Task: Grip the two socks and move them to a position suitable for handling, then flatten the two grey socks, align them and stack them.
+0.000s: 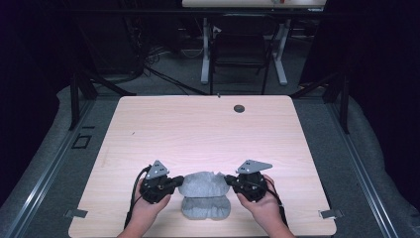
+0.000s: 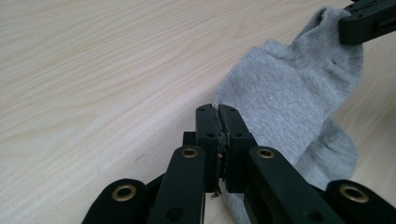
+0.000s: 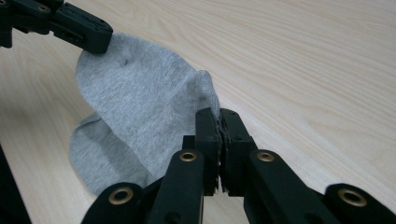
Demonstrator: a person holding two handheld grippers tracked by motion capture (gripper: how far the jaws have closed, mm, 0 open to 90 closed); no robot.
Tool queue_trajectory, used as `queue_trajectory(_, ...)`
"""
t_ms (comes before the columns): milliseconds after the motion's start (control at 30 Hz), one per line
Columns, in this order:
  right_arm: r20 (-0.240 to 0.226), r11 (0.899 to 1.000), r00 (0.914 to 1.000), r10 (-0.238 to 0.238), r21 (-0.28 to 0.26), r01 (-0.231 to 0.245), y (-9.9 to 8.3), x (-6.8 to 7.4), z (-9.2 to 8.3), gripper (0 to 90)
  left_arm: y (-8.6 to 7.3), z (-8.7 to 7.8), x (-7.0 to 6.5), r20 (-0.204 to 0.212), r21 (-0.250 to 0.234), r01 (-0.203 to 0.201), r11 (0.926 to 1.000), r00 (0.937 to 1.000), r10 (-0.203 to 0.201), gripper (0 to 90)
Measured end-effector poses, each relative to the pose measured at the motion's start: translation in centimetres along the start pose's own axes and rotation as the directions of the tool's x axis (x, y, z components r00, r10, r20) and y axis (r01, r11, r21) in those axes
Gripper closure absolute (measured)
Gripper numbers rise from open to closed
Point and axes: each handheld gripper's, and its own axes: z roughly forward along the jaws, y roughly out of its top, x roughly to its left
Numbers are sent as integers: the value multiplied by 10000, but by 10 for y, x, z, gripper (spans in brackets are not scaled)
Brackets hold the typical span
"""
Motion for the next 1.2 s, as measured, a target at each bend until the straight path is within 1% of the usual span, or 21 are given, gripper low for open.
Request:
queue_trajectory(100,-2,10000,10000,-64,-3,64,-4,3,-4,872,-4,-3,-5,57,28,-17,10000,10000,17,882)
queue_trajectory(133,-36,9999,9999,-99,34,99,-5,4,-6,872,-4,-5,-6,86,118,-94,9999,9999,93,882)
queue_trajectory(233,-100,9999,9999,-86,88,87,-9,7,-9,872,-8,-6,-11,118,113,-64,9999,9999,63,881)
queue_trajectory(267,-76,9999,9999,-103,60,104,-10,9,-9,872,-9,-7,-12,165,158,-112,9998,9998,109,882)
queue_trajectory(300,-133,9998,9998,-162,138,163,-11,10,-10,872,-11,-7,-14,170,154,-51,9999,9998,48,882)
queue_trajectory(333,-90,9997,9998,-170,156,172,-13,11,-10,872,-12,-7,-14,186,208,-148,9997,9997,144,882)
queue_trajectory(433,-124,9997,9998,-172,145,174,-16,14,-11,872,-15,-9,-17,214,251,-180,9995,9996,175,882)
queue_trajectory(500,-144,9998,9998,-120,140,122,-19,16,-13,872,-17,-9,-19,241,281,-159,9995,9996,152,882)
queue_trajectory(567,-187,9997,9997,-173,188,177,-21,18,-13,872,-19,-10,-21,266,291,-150,9995,9995,142,882)
queue_trajectory(600,-171,9995,9996,-225,225,229,-22,20,-14,872,-21,-10,-22,280,326,-74,9994,9996,65,882)
queue_trajectory(833,-208,9982,9992,-354,472,364,-28,25,-10,871,-27,-8,-23,283,577,-212,9981,9994,196,882)
queue_trajectory(933,-198,9973,9990,-412,600,423,-31,25,-9,871,-29,-6,-23,290,630,-165,9979,9995,147,882)
queue_trajectory(967,-204,9971,9991,-366,661,379,-32,25,-9,871,-30,-5,-23,313,622,-111,9980,9995,91,882)
queue_trajectory(1000,-173,9975,9993,-320,623,330,-34,25,-8,871,-30,-5,-23,308,654,-140,9978,9995,120,882)
queue_trajectory(1100,-226,9965,9993,-309,769,325,-36,24,-8,871,-32,-3,-23,329,734,-200,9971,9993,176,882)
queue_trajectory(1133,-218,9968,9995,-236,758,252,-37,24,-8,870,-32,-3,-23,369,764,-129,9970,9993,101,882)
queue_trajectory(1167,-228,9965,9995,-219,797,236,-38,23,-7,870,-32,-2,-23,338,804,-168,9966,9993,141,881)
queue_trajectory(1200,-240,9960,9993,-276,849,296,-38,23,-7,870,-33,-1,-22,337,799,-125,9967,9994,98,881)
